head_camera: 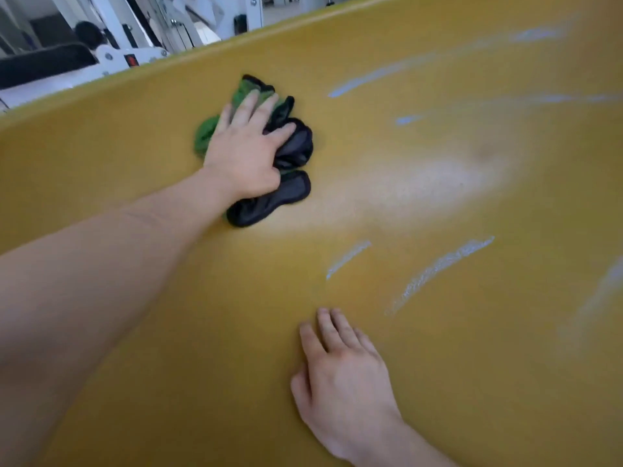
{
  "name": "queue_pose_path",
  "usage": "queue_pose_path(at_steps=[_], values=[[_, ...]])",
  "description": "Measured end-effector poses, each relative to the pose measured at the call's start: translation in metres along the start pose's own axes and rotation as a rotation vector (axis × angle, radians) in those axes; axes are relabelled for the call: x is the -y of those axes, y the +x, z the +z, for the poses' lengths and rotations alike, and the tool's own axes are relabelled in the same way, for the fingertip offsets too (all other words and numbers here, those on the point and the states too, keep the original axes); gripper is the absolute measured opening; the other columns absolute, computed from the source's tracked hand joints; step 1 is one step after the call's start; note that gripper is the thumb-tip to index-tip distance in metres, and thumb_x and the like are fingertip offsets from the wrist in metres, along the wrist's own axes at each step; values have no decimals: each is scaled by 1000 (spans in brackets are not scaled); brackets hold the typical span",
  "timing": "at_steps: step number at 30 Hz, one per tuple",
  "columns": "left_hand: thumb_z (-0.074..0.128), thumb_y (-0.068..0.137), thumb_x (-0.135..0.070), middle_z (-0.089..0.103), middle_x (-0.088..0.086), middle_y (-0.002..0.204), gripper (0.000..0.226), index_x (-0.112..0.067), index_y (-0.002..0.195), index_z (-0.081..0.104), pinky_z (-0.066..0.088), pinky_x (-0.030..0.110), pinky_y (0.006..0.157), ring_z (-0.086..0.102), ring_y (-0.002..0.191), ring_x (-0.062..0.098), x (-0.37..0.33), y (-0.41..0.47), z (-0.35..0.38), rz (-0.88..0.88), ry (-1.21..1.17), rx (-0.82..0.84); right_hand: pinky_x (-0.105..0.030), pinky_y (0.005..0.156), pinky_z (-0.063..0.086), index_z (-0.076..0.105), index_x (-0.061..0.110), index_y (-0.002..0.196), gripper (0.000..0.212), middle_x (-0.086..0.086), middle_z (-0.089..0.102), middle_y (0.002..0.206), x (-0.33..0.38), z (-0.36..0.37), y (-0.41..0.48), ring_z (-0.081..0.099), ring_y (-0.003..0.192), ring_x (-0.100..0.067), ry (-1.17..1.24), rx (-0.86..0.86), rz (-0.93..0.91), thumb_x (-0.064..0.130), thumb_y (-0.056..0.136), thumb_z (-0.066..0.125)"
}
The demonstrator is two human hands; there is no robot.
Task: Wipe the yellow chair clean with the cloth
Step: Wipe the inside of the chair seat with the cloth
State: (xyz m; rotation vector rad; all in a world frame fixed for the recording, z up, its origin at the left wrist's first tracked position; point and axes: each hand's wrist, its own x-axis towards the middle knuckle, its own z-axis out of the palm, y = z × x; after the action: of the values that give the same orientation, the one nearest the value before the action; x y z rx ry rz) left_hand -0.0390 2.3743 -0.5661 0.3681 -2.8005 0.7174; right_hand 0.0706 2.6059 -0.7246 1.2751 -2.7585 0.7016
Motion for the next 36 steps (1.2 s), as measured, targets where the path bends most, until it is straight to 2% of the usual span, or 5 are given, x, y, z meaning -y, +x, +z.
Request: queue_pose_path(at_steps=[7,16,23,30,36], values=[[31,88,-68,14,-6,160,64,-45,147,21,12,44,119,5,148,18,-66,-121,32,406,-136,474,-22,57,49,69,22,61,21,4,72,73,1,-7,-29,69,68,-15,29,-16,-366,35,47,61],[53,81,-43,25,9,157,59,-28,137,48,28,51,111,23,142,36,-10,-46,21,-136,-74,-38,-29,64,57,74,29,95,60,5,72,107,-18,-12,-29,70,97,-15,104,-23,-64,49,39,65],[47,89,-53,14,-8,160,59,-48,144,27,16,39,118,12,146,17,-56,-98,28,487,-74,303,-18,57,52,73,27,78,42,14,73,95,-39,-25,-28,68,81,-9,117,33,-156,40,57,39],[65,83,-32,-2,7,162,80,-26,150,23,7,48,117,0,148,28,7,32,-5,-211,-130,-227,-16,56,53,68,37,90,53,7,70,103,-45,-14,-18,53,105,-9,181,-6,-115,54,47,42],[48,82,-52,8,-4,162,70,-35,148,31,10,40,120,5,148,18,-61,-63,39,262,-263,233,-24,70,56,74,27,88,47,5,74,104,-41,-29,-22,70,95,-13,30,86,-131,44,58,42]])
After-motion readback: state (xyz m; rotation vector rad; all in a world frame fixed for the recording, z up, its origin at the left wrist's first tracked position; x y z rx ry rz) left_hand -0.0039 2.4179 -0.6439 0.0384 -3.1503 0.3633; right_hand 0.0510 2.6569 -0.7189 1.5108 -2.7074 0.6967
